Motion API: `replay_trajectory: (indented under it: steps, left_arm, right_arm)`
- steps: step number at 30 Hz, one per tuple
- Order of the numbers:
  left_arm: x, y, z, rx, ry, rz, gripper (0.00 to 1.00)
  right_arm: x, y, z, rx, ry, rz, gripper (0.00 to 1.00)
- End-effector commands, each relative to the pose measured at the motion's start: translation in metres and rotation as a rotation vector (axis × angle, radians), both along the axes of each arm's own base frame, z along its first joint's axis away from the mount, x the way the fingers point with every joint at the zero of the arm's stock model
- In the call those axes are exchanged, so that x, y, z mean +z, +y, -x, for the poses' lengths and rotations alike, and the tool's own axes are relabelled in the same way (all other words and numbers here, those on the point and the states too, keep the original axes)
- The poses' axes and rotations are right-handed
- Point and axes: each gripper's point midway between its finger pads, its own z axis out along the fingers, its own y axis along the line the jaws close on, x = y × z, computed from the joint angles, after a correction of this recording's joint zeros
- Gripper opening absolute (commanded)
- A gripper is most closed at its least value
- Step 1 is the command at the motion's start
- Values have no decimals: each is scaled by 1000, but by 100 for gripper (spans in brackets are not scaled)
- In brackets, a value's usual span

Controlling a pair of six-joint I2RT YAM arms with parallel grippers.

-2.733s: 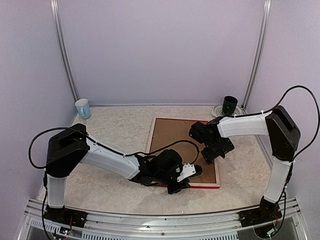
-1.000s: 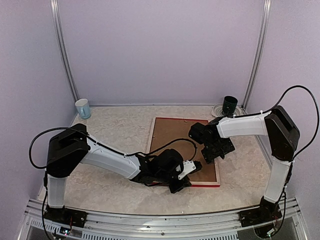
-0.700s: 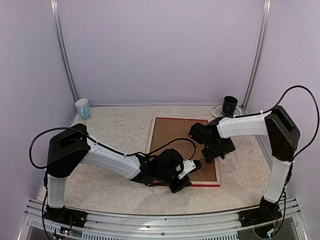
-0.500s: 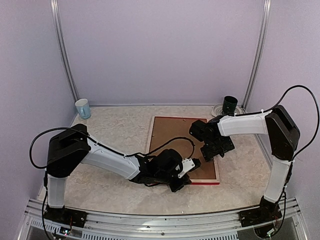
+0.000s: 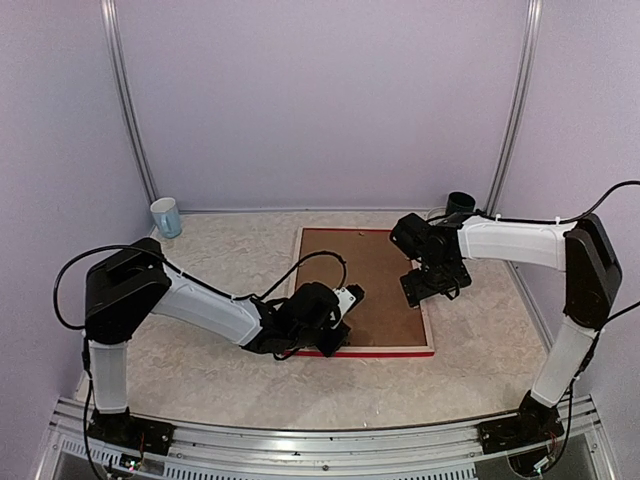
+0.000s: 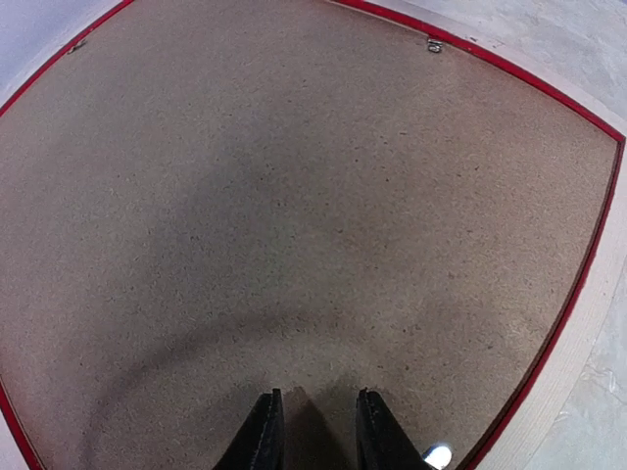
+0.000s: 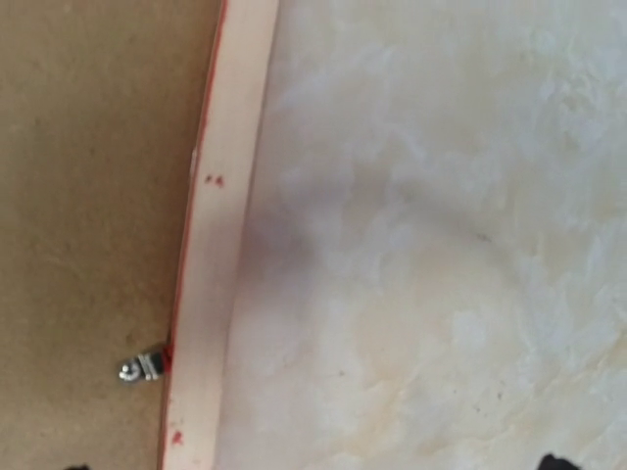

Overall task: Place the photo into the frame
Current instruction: Press the fastener onto the backboard, then rotate the photo frame at the center of the board.

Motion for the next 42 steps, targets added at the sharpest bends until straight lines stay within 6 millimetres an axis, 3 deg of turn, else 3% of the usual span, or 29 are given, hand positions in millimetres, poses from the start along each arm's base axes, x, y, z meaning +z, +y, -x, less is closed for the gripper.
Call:
replay_trajectory:
  steps: [1, 7, 11, 16, 20, 26, 32, 42]
  left_arm:
    - [34, -1, 1, 12, -48, 94, 30]
    - [60, 18, -10, 89, -77, 168, 45]
    - [73, 32, -20, 152, -85, 204, 57]
    - [73, 51, -37, 259, -59, 225, 72]
    - [64, 74, -56, 344, 6, 272, 80]
    - [57, 96, -69, 416, 49, 304, 98]
    - [47, 107, -77, 453, 94, 325, 99]
    - [30, 124, -93, 442, 259, 468, 99]
  right_arm:
    - [24, 2, -13, -18, -85, -72, 99]
    - [39, 22, -19, 15, -158, -235, 99]
    - [30, 23, -19, 16, -145, -262, 99]
    - [18, 26, -21, 4, -129, -361, 99]
    - [7, 31, -20, 6, -107, -482, 99]
    - [-13, 25, -17, -25, -76, -514, 99]
    - [-26, 20, -13, -43, -56, -597, 99]
    - [-39, 33, -5, 14, -1, -665, 99]
